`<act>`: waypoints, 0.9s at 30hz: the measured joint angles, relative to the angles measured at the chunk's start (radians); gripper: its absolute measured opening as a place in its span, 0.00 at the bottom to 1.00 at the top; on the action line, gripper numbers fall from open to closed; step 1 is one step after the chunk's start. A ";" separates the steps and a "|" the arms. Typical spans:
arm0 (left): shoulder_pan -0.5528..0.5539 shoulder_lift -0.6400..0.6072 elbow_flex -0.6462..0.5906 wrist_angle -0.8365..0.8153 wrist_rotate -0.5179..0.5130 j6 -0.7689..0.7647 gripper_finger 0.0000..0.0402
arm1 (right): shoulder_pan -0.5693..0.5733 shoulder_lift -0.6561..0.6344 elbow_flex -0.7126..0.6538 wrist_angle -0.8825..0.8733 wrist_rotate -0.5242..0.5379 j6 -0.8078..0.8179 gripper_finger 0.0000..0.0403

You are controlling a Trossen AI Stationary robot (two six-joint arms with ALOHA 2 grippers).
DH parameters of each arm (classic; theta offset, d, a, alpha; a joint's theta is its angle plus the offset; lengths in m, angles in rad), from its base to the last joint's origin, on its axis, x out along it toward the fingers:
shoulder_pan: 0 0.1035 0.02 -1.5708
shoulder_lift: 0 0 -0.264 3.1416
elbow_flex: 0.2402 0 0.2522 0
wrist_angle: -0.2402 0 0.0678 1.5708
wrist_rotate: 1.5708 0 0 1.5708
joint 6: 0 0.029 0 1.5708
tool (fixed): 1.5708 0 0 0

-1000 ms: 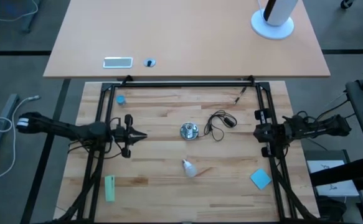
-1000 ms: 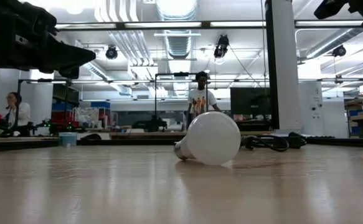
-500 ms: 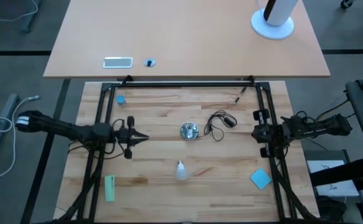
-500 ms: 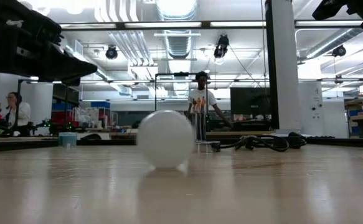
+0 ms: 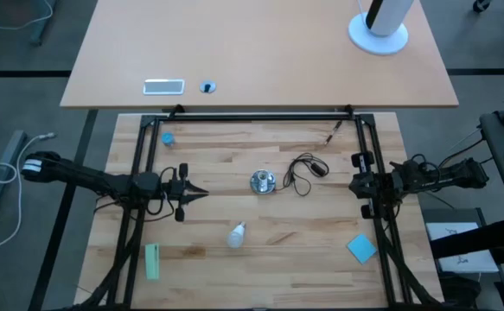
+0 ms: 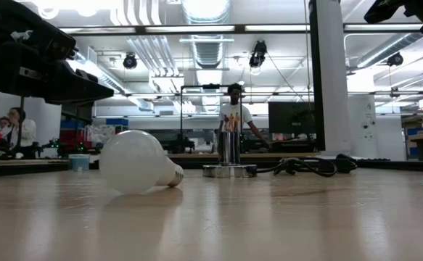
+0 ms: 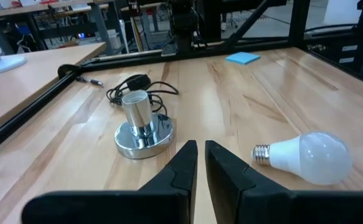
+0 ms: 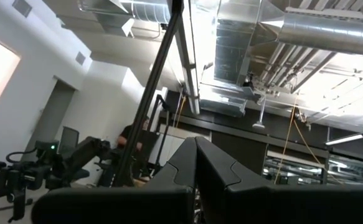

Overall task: Screw lightbulb
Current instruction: Return to Home Position

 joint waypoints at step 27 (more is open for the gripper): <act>0.000 0.097 0.000 0.000 0.000 0.000 0.06 | 0.000 0.000 0.000 0.000 0.000 0.000 0.01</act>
